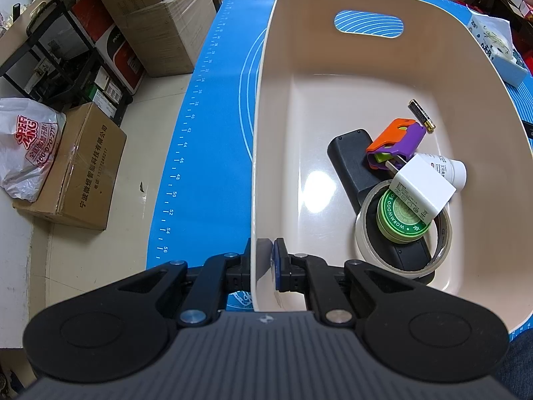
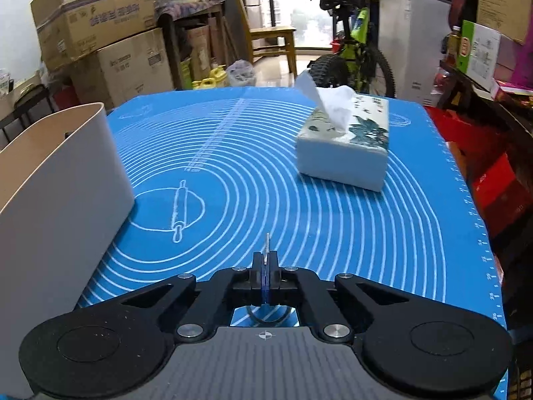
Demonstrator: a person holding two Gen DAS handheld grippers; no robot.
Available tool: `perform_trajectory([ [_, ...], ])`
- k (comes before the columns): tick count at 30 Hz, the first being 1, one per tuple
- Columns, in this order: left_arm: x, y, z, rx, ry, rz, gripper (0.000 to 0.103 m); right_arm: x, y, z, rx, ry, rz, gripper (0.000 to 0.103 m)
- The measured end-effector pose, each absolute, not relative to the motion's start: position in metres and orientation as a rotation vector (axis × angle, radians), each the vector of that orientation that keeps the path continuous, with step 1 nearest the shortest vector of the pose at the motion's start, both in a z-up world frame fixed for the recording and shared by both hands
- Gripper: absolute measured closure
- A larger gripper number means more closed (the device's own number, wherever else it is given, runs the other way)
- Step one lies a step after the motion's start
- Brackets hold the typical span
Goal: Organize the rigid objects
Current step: 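Carry the key into the bin with the right tool and release it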
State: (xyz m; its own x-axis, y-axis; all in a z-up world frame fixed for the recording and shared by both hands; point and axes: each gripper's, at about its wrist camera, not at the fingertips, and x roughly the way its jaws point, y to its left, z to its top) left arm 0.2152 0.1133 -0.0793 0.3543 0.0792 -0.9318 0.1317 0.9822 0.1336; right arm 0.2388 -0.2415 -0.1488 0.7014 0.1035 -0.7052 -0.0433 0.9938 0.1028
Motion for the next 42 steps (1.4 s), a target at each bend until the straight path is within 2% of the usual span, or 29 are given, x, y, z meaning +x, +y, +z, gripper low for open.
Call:
perform_trajectory([
  [12,0.215,0.113,-0.079,0.2,1.211,-0.035,0.092,0.243,-0.24,-0.149,0.073,0.798,0.043,0.091],
  [20,0.215,0.113,-0.079,0.2,1.21,-0.034,0.092,0.23,-0.235,-0.09,0.137,0.692,0.112,0.091],
  [29,0.215,0.112,-0.079,0.201,1.209,-0.032,0.092,0.229,-0.152,-0.03,0.133,0.615,0.344,0.091],
  [35,0.216,0.112,-0.079,0.202,1.209,-0.034,0.092,0.235,-0.09,-0.04,0.054,0.681,0.44,0.091],
  [42,0.215,0.114,-0.079,0.196,1.206,-0.035,0.092,0.238,-0.058,-0.07,-0.011,0.842,0.412,0.091],
])
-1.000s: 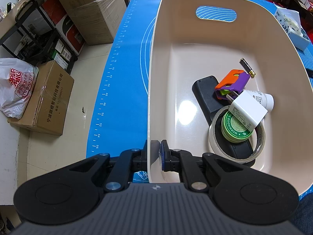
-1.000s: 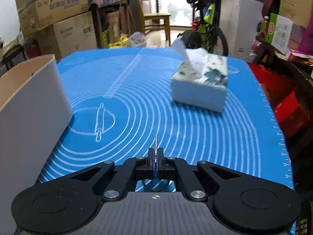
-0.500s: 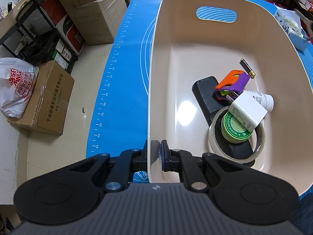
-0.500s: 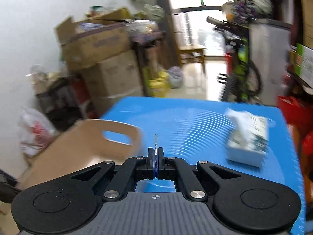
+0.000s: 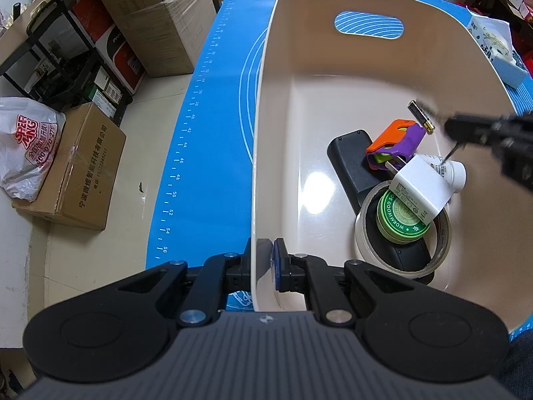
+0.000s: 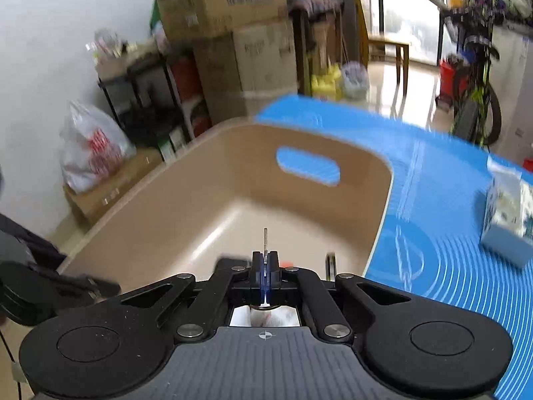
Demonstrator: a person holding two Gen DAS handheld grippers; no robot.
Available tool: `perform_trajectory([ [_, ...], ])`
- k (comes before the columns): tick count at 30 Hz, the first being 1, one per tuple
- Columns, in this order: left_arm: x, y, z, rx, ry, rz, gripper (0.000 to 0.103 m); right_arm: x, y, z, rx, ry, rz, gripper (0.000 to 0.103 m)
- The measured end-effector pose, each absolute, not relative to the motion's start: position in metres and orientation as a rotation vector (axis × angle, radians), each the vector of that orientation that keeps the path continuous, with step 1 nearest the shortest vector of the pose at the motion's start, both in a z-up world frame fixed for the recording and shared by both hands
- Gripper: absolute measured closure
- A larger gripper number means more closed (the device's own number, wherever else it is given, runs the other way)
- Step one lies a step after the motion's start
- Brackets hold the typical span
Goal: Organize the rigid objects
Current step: 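Carry the key into the bin with the right tool and release it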
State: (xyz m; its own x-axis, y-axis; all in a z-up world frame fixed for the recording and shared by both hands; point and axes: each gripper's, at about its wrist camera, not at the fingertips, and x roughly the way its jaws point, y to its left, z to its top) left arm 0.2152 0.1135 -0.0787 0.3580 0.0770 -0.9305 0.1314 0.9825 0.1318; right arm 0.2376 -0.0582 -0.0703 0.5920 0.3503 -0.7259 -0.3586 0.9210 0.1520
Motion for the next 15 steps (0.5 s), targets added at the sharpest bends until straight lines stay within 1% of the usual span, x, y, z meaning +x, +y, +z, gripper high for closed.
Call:
perform_trajectory([
  [2,0.215,0.113,-0.079,0.2,1.205,-0.035,0.092,0.237,-0.056,-0.078,-0.016,0.865,0.409,0.091],
  [5,0.215,0.113,-0.079,0.196,1.206,-0.032,0.092,0.229,-0.049,-0.079,-0.056,0.866,0.419,0.09],
  [8,0.214,0.113,-0.079,0.193,1.203,-0.029,0.092,0.226,-0.051,-0.078,-0.038,0.871,0.418,0.089],
  [9,0.214,0.113,-0.078,0.193,1.201,-0.027,0.091,0.226,-0.051,-0.077,-0.027,0.871,0.416,0.084],
  [11,0.211,0.112,-0.075,0.203,1.189,-0.015,0.09,0.223,-0.056,-0.073,-0.004,0.864,0.419,0.062],
  [12,0.209,0.112,-0.072,0.203,1.176,-0.012,0.087,0.221,-0.06,-0.07,0.009,0.856,0.417,0.051],
  [14,0.204,0.111,-0.062,0.182,1.15,-0.024,0.071,0.215,-0.068,-0.061,0.031,0.834,0.405,0.048],
  [15,0.201,0.11,-0.057,0.174,1.131,-0.027,0.059,0.211,-0.072,-0.056,0.039,0.824,0.403,0.047],
])
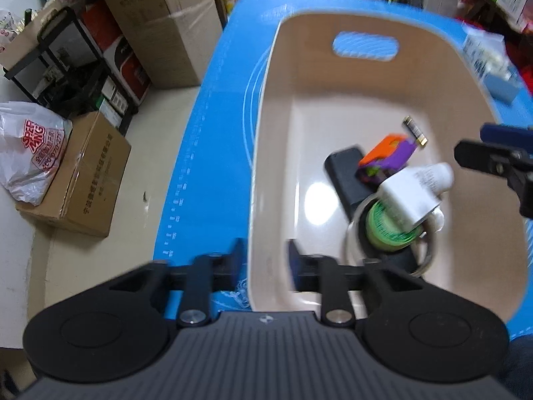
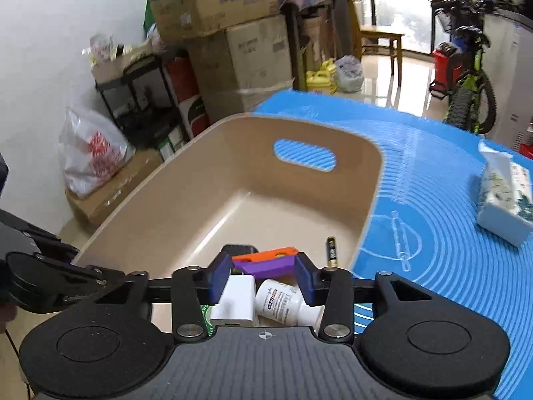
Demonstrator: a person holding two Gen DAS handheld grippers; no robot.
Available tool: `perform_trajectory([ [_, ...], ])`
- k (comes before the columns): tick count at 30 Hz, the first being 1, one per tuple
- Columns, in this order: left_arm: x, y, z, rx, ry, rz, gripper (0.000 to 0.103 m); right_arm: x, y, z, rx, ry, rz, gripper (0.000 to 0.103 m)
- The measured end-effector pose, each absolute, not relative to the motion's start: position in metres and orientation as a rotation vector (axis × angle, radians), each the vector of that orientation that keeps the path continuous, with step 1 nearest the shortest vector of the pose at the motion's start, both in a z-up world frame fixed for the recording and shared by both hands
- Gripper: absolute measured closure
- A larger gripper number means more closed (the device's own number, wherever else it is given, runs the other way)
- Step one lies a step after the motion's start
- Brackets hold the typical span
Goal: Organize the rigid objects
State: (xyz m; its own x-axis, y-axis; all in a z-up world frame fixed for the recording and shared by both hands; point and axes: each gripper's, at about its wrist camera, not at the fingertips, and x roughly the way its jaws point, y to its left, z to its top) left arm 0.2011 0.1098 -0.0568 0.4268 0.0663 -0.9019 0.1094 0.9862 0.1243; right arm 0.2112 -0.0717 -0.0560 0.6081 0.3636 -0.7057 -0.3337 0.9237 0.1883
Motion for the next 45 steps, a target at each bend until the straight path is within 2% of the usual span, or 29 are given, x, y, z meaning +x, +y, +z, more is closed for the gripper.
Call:
perform_trajectory([
  [1,0.198,0.108,-0.051,0.169,1.111,-0.03,0.051,0.208,-0.075,-0.051,0.044,0.815,0.399,0.046],
  [5,0.181,0.095,-0.03,0.162,1.061,-0.059,0.047,0.185,-0.091,-0.028,0.062,0.777,0.382,0.037],
  [7,0.169,0.086,-0.021,0.162,1.037,-0.074,0.037,0.17,-0.101,-0.015,0.058,0.763,0.364,0.033],
  [12,0.135,0.061,0.001,0.15,0.981,-0.112,0.031,0.128,-0.122,0.01,0.046,0.727,0.31,0.024],
  [28,0.015,0.004,0.042,0.177,0.857,-0.127,0.031,-0.007,-0.188,0.042,0.05,0.703,0.142,0.021],
  [45,-0.069,-0.029,0.042,0.182,0.815,-0.132,0.031,-0.1,-0.222,0.052,0.08,0.677,0.101,0.021],
])
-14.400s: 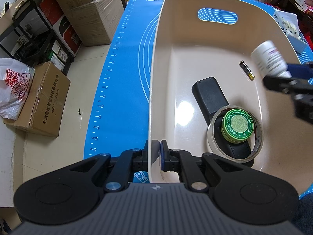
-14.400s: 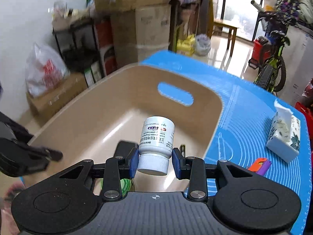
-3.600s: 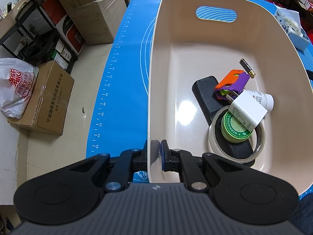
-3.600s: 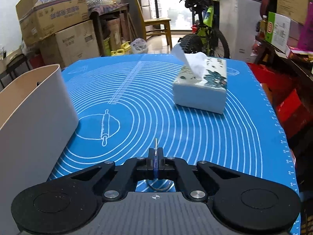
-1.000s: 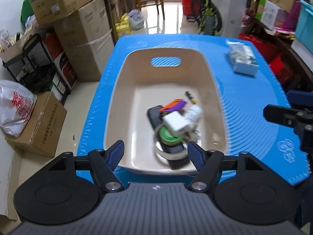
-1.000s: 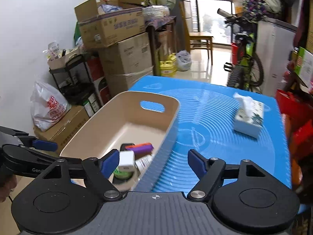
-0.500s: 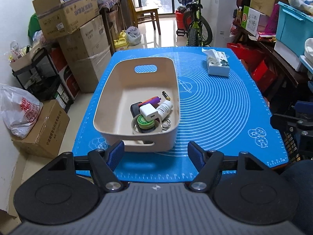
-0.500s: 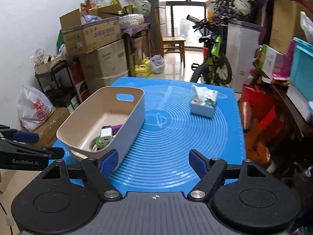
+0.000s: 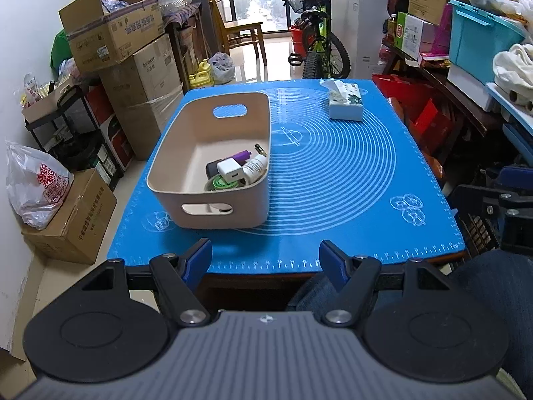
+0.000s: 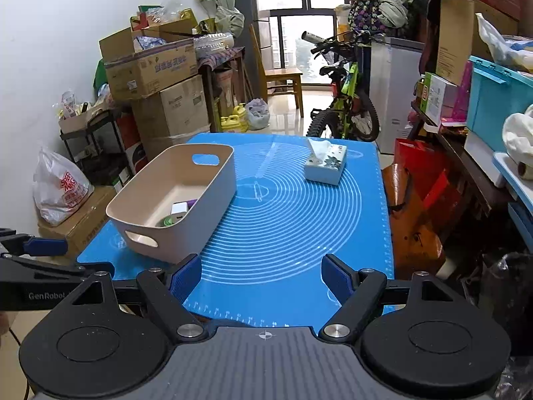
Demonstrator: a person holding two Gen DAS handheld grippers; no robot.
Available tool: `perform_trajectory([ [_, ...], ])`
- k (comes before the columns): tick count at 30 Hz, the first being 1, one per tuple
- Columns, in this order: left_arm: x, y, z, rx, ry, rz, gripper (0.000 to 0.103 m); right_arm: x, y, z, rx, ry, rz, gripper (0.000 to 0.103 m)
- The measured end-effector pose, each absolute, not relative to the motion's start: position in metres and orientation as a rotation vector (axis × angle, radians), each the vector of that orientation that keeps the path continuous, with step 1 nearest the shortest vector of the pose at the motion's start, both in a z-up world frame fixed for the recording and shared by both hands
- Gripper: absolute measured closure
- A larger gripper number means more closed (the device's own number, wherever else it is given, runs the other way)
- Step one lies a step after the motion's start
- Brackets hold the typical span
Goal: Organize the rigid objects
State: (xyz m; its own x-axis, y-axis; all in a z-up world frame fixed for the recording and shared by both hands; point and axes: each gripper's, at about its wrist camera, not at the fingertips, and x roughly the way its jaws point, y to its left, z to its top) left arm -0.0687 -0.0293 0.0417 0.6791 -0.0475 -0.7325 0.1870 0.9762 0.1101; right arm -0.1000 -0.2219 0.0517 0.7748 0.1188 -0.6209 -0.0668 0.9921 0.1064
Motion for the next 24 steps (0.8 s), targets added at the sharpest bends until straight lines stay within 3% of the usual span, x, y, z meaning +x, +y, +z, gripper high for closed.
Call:
perform_trajectory([
  [24,-0.076,-0.032,0.038,0.183,0.82,-0.159,0.031,-0.12,-0.232,0.041,0.098,0.695,0.069,0.021],
])
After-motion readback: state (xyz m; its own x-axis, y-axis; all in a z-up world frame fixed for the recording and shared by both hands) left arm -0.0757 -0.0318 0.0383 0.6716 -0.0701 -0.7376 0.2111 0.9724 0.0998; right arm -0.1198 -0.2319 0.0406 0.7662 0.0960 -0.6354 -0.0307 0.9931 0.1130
